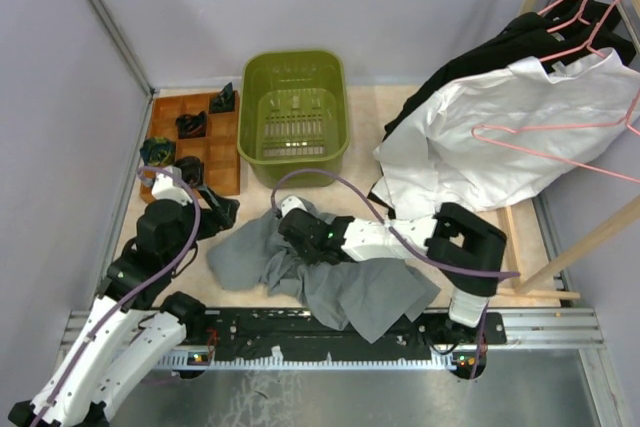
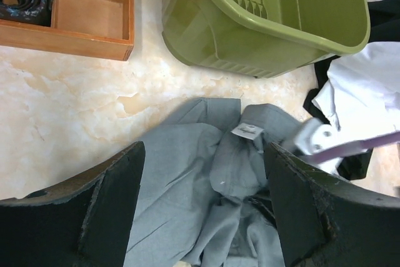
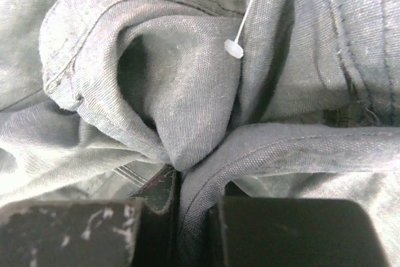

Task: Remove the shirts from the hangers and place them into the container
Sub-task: Pick up the shirt from the center of the board.

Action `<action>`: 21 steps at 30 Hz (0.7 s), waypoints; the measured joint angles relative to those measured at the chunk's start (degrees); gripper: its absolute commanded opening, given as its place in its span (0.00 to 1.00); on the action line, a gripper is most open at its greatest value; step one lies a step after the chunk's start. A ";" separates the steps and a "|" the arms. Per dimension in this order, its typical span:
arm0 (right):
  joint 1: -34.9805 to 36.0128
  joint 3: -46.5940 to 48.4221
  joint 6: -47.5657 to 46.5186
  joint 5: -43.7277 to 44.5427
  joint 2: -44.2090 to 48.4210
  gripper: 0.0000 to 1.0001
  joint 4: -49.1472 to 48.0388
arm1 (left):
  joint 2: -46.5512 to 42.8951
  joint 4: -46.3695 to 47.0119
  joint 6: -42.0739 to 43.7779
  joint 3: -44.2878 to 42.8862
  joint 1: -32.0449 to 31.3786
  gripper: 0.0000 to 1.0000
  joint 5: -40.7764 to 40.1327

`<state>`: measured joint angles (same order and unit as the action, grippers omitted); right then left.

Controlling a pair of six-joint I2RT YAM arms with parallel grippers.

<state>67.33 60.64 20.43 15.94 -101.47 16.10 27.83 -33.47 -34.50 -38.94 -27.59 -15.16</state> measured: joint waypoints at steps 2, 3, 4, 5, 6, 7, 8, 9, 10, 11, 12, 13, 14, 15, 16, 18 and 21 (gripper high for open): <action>0.07 -0.28 -1.51 -1.11 3.34 0.00 1.22 | 0.09 0.07 -0.11 0.33 0.00 0.82 0.09; 0.09 -0.28 -2.34 -1.55 5.90 0.00 1.44 | 0.04 0.07 -0.17 0.50 0.00 0.82 0.09; 0.09 -0.28 -3.10 -1.90 8.96 0.00 1.36 | -0.09 0.07 -0.22 0.68 0.00 0.82 0.04; 0.09 -0.26 -3.96 -2.08 12.39 0.00 0.90 | -0.28 0.09 -0.26 0.85 0.00 0.82 -0.04; 0.15 -0.20 -4.68 -2.01 15.45 0.00 0.28 | -0.55 0.07 -0.26 0.96 0.00 0.82 -0.15; 0.17 -0.13 -5.68 -1.79 19.30 0.00 -0.79 | -0.72 0.07 -0.26 1.03 0.00 0.82 -0.28; 0.17 0.24 -6.82 -1.31 22.73 0.00 -1.62 | -0.94 0.07 -0.28 1.05 0.00 0.82 -0.42; 0.22 0.79 -7.80 -0.72 25.42 0.00 -2.51 | -1.11 0.04 -0.28 1.05 0.00 0.82 -0.55; 0.31 1.51 -8.70 -0.13 27.69 0.00 -3.45 | -1.25 0.07 -0.33 1.05 0.00 0.83 -0.72; 0.33 2.54 -9.94 0.61 29.55 0.00 -4.31 | -1.33 0.07 -0.42 1.05 0.00 0.83 -0.83; 0.33 4.00 -11.47 1.64 31.21 0.00 -5.05 | -1.36 0.07 -0.52 1.05 0.00 0.83 -0.90; 0.33 5.29 -12.79 2.93 32.17 0.00 -5.73 | -1.38 0.07 -0.66 1.05 0.00 0.83 -0.94; 0.33 6.43 -13.92 4.26 32.65 0.00 -6.38 | -1.40 0.07 -0.81 1.09 0.00 0.84 -0.96; 0.33 7.65 -15.08 5.81 32.85 0.00 -7.08 | -1.44 0.07 -0.90 1.14 0.00 0.84 -0.96; 0.33 8.94 -16.39 7.63 32.76 0.00 -7.65 | -1.51 0.09 -1.09 1.25 0.00 0.84 -0.96; 0.33 11.65 -18.82 11.56 31.69 0.00 -8.15 | -1.60 0.11 -1.31 1.40 0.00 0.84 -0.94; 0.33 17.00 -22.75 17.79 27.82 0.00 -9.57 | -1.57 0.11 -1.36 1.53 0.00 0.84 -0.90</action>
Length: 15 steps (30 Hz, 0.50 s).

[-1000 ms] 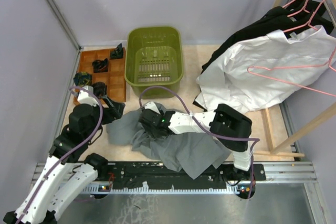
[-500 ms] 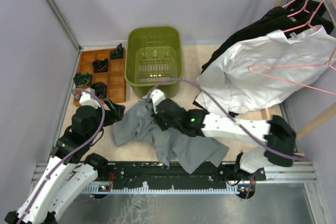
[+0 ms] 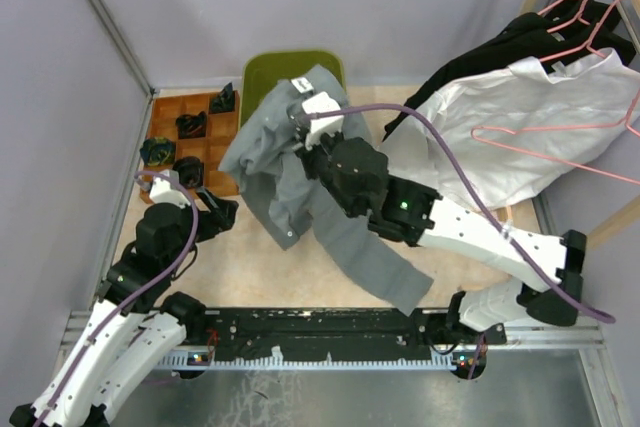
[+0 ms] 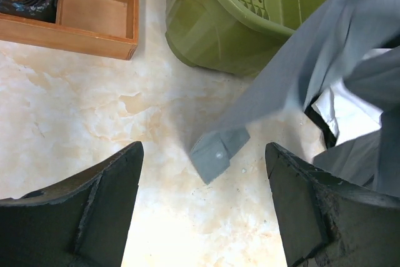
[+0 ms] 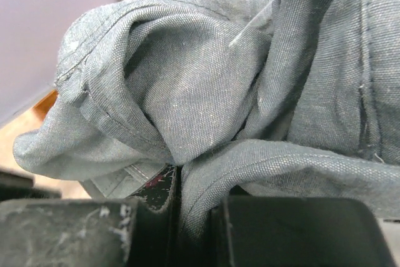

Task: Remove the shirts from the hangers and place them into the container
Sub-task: Pick up the shirt from the center of the board, then place the shirt in the bin.

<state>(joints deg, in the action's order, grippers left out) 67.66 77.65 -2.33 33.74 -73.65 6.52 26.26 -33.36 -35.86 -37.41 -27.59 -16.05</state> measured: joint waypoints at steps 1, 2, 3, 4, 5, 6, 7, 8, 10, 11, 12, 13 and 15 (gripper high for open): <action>-0.04 2.60 -1.60 2.14 -2.03 0.00 -0.26 | 0.02 0.02 0.00 0.00 0.00 0.84 0.02; -0.15 5.31 -3.02 3.87 -4.20 0.00 -0.57 | 0.04 0.02 -0.02 0.00 0.00 0.84 0.07; -0.37 8.81 -4.70 5.79 -6.88 0.00 -0.87 | 0.15 0.04 0.00 0.00 0.00 0.85 0.17; -0.57 12.37 -6.40 7.23 -9.57 0.00 -1.33 | 0.22 0.04 0.00 0.00 0.00 0.85 0.28; -0.92 15.78 -8.13 8.48 -12.24 0.00 -1.97 | 0.31 0.07 0.00 0.00 0.00 0.85 0.46; -1.31 18.60 -9.49 9.27 -14.40 0.00 -2.69 | 0.35 0.07 0.00 0.00 0.00 0.84 0.63; -1.90 22.43 -10.91 9.92 -16.87 0.00 -2.47 | 0.35 0.07 0.00 0.02 0.00 0.84 0.74; -2.38 25.68 -11.80 10.05 -18.93 0.00 -2.45 | 0.35 0.07 0.00 0.02 0.00 0.84 0.85; -3.67 35.78 -14.45 10.19 -24.68 0.00 -2.19 | 0.33 0.04 0.00 0.02 0.00 0.85 1.09; -4.13 40.85 -15.80 10.21 -27.41 0.00 -2.29 | 0.31 0.04 0.00 0.02 0.00 0.84 1.14; -4.50 47.71 -17.73 10.40 -30.95 0.00 -2.40 | 0.24 0.02 0.00 0.02 0.00 0.85 1.14; -4.72 52.11 -19.21 10.32 -33.33 0.00 -3.15 | 0.13 -0.02 -0.02 0.02 0.00 0.85 1.14; -5.46 57.13 -21.57 10.36 -36.06 0.00 -5.49 | -0.35 -0.09 -0.13 0.02 0.00 0.85 1.11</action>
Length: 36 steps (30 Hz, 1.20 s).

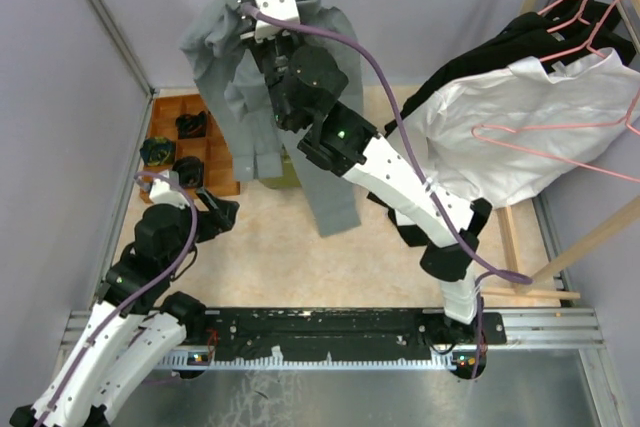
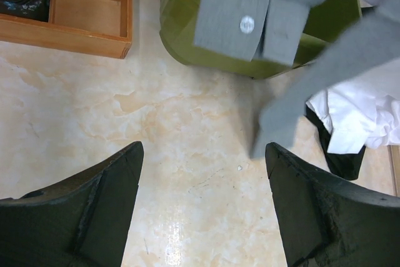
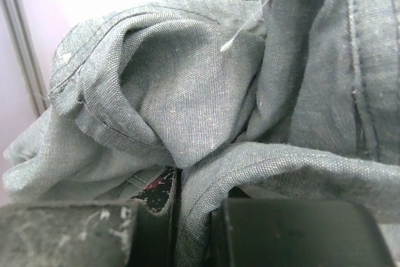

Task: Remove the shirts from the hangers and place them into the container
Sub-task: Place the shirt in the bin.

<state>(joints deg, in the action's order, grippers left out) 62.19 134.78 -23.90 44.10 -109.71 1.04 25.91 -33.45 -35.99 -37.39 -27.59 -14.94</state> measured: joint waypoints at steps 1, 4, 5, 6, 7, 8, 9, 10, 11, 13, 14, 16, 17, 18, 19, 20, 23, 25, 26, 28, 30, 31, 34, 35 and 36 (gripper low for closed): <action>-0.39 1.11 -0.66 -0.04 -0.74 0.00 -0.81 | -0.28 0.00 -0.02 0.00 0.00 0.85 -0.02; -2.56 4.31 -1.62 0.11 -3.78 0.00 -2.82 | -1.25 -0.02 -0.15 0.00 0.00 0.85 -0.02; -3.85 5.35 -1.42 0.20 -5.42 0.00 -3.15 | -1.40 -0.02 -0.20 0.00 0.00 0.85 0.00; -5.05 6.51 -0.92 0.20 -7.13 0.00 -2.99 | -1.51 -0.02 -0.22 0.00 0.00 0.85 0.00; -6.67 8.31 -0.17 0.31 -9.68 0.00 -2.40 | -1.53 -0.02 -0.22 0.00 0.00 0.84 0.00; -7.98 9.33 0.44 0.63 -11.87 0.00 -1.77 | -1.51 -0.02 -0.22 0.00 0.00 0.84 0.02; -9.40 9.79 1.29 1.27 -14.29 0.00 -0.94 | -1.44 -0.02 -0.22 0.00 0.00 0.84 0.04; -10.64 9.77 2.45 1.42 -16.46 0.00 0.55 | -1.36 -0.02 -0.22 0.00 0.00 0.84 0.11; -11.58 9.68 3.72 1.05 -18.40 0.00 2.43 | -1.25 -0.02 -0.22 0.00 0.00 0.84 0.11; -13.51 8.90 7.04 0.02 -22.53 0.00 7.17 | -1.16 -0.02 -0.22 0.00 0.00 0.84 0.15; -14.19 8.44 8.31 -0.46 -24.28 0.00 9.16 | -1.18 -0.02 -0.22 0.00 0.00 0.84 0.20; -15.02 7.61 10.75 -2.10 -27.65 0.00 13.16 | -1.16 -0.02 -0.22 0.00 0.00 0.84 0.31; -15.26 7.34 12.13 -3.02 -29.70 0.00 15.30 | -1.14 0.00 -0.22 0.04 0.00 0.85 0.39; -15.39 7.28 13.38 -3.96 -31.41 0.00 16.90 | -1.11 0.00 -0.22 0.07 0.00 0.84 0.44; -15.43 7.28 14.60 -4.79 -32.81 0.00 18.12 | -1.05 0.00 -0.22 0.11 0.00 0.85 0.50; -15.63 7.28 16.57 -6.36 -34.45 0.00 19.96 | -0.94 0.00 -0.22 0.15 0.00 0.85 0.59; -16.15 7.28 21.51 -10.34 -37.48 0.09 23.82 | -0.50 0.00 -0.20 0.37 0.00 0.85 0.66; -16.59 7.28 24.13 -12.87 -38.71 0.15 25.86 | -0.17 -0.02 -0.17 0.48 0.00 0.85 0.66; -16.83 7.30 25.05 -14.16 -39.01 0.16 26.53 | -0.11 -0.02 -0.17 0.59 0.00 0.85 0.66; -17.46 7.34 26.60 -17.07 -39.15 0.19 27.78 | 0.22 -0.02 -0.15 0.70 0.00 0.85 0.72; -17.84 7.43 27.87 -19.23 -39.19 0.20 28.28 | 0.61 -0.02 -0.13 0.79 0.00 0.85 0.94; -18.14 7.41 28.59 -20.22 -39.21 0.20 28.68 | 0.81 -0.02 -0.13 0.79 0.00 0.85 1.07; -18.60 7.45 30.03 -21.97 -39.41 0.29 29.88 | 1.27 0.00 -0.11 0.81 0.00 0.85 1.33; -18.69 7.54 30.40 -22.73 -39.41 0.35 30.45 | 1.31 0.00 -0.11 0.83 0.00 0.85 1.44; -18.73 7.89 30.62 -23.45 -39.41 0.44 31.08 | 1.33 -0.02 -0.09 0.90 0.00 0.85 1.49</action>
<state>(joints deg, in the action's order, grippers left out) 43.46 142.67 6.72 20.64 -149.12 32.12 27.24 -33.47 -36.07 -36.49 -27.59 -13.45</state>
